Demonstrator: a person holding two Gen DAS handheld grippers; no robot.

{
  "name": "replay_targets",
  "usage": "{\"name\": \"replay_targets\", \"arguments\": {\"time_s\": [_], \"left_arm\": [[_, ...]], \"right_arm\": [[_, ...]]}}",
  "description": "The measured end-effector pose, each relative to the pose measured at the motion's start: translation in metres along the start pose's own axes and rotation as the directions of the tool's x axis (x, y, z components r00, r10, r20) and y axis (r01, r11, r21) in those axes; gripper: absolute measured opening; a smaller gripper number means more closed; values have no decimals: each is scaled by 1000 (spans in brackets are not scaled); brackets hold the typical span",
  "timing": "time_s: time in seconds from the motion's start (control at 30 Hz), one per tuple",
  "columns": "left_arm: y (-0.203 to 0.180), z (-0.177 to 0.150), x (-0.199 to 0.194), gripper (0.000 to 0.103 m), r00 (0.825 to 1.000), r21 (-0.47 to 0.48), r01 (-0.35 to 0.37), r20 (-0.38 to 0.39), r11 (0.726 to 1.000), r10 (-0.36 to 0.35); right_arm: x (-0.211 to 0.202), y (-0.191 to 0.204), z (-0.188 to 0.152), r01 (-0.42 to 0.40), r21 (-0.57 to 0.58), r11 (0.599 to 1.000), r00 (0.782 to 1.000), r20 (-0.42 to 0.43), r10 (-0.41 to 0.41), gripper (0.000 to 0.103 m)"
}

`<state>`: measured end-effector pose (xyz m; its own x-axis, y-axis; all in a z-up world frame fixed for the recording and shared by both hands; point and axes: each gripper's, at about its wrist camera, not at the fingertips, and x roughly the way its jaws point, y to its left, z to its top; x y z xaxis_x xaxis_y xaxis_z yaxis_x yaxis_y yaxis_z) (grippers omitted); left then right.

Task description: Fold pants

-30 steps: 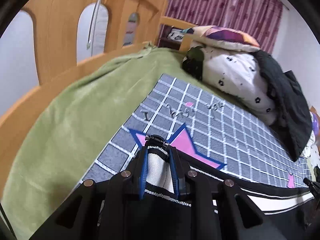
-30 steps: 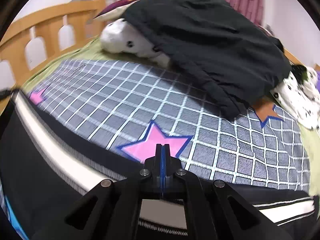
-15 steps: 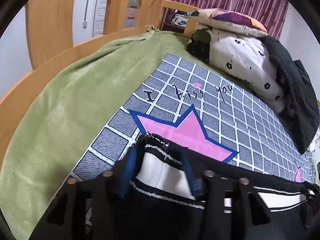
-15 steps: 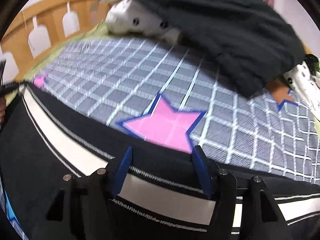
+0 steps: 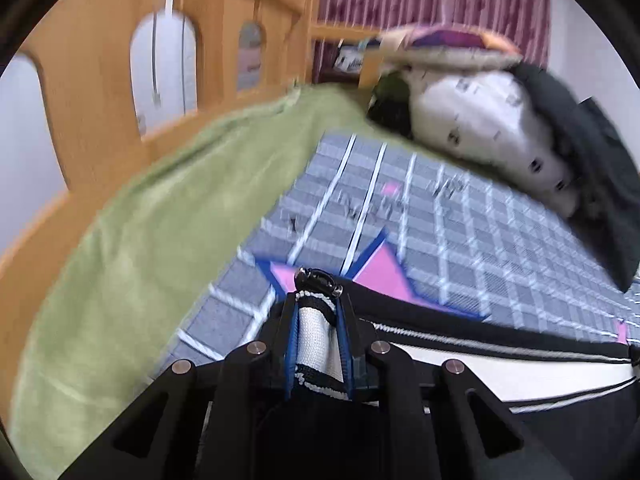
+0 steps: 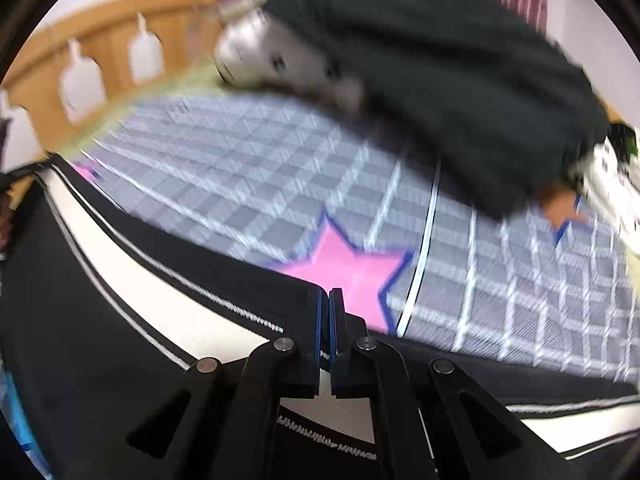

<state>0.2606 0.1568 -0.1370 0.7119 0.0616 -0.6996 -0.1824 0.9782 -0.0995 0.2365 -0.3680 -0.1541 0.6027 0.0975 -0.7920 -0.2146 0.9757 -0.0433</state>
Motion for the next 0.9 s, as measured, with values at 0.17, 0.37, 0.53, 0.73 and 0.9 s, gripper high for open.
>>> {"name": "replay_targets", "arguments": {"time_s": [0.17, 0.37, 0.53, 0.73, 0.9], "left_arm": [[0, -2, 2, 31, 999, -20, -19, -33, 1000, 18], [-10, -6, -23, 62, 998, -3, -36, -45, 999, 35], [-35, -16, -24, 73, 997, 81, 27, -69, 996, -22], [-46, -29, 1, 73, 992, 132, -16, -125, 991, 33], [-44, -30, -10, 73, 993, 114, -32, -111, 993, 44]], "right_arm": [[3, 1, 2, 37, 39, 999, 999, 17, -37, 13], [-56, -43, -4, 101, 106, 989, 990, 86, -110, 41], [-48, -87, -36, 215, 187, 959, 976, -1, -219, 42], [-21, -111, -48, 232, 241, 942, 972, -37, -230, 37], [-25, -111, -48, 237, 239, 942, 971, -39, -235, 38]]}}
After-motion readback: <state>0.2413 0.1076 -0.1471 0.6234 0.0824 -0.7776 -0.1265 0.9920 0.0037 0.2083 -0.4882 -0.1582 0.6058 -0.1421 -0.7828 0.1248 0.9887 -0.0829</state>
